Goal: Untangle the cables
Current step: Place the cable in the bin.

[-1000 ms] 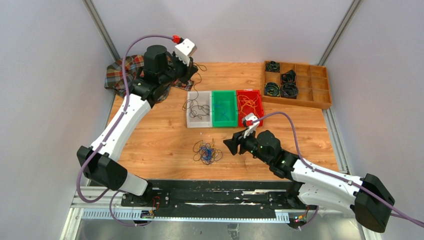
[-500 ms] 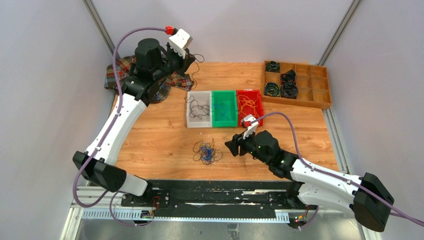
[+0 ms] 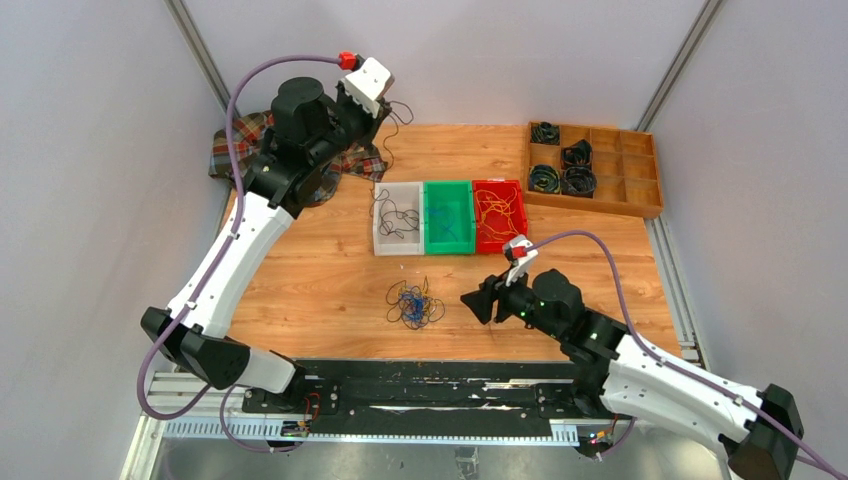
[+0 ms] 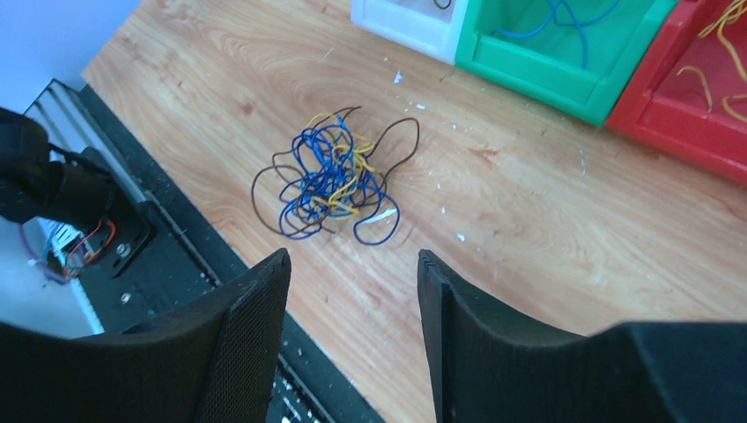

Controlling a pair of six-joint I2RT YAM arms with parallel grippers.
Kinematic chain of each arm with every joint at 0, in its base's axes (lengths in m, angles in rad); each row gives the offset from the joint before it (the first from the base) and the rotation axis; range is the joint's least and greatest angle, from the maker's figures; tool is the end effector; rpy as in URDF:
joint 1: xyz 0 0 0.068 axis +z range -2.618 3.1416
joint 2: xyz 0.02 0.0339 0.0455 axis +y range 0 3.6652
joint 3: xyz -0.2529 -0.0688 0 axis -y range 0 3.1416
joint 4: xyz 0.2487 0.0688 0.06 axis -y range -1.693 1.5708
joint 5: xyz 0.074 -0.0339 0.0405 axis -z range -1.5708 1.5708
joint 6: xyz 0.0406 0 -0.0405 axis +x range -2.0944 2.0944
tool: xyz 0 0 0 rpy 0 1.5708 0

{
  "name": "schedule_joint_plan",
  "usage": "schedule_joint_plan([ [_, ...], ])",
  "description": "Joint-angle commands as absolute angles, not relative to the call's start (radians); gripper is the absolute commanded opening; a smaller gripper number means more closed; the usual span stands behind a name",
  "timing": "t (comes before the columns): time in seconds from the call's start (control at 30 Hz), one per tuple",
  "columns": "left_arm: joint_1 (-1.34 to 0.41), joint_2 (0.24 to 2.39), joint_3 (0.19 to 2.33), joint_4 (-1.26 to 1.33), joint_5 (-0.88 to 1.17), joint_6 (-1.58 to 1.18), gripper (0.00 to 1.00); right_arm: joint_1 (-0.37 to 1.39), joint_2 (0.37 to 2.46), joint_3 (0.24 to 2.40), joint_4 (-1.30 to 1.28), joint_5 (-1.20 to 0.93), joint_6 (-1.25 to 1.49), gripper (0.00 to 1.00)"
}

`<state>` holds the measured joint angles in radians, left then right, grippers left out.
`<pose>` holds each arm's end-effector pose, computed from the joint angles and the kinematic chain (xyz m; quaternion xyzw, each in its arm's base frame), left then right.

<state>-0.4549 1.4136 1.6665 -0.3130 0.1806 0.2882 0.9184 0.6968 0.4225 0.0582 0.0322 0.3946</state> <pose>0.2842 -0.1471 0.4768 0.3208 0.6531 -0.1223 0.6749 0.1186 0.1531 0.2416 -0.1920 0.7552 0.3725 0.5040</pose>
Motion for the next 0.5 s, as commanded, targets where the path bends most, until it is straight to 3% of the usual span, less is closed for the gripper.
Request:
schedule_joint_plan([
  [0.0,-0.488,1.370,1.733,-0.170,0.025,0.387,0.01,0.930,0.620,0.429,-0.125,-0.009,0.443,0.55],
  [0.3,-0.518,1.353,1.788,-0.163,-0.008,0.451,0.01,0.930,0.631,0.484,-0.218,-0.029,0.421,0.56],
  [0.47,-0.546,1.294,1.704,0.071,-0.096,0.502,0.01,0.930,0.633,0.489,-0.197,-0.003,0.428,0.56],
])
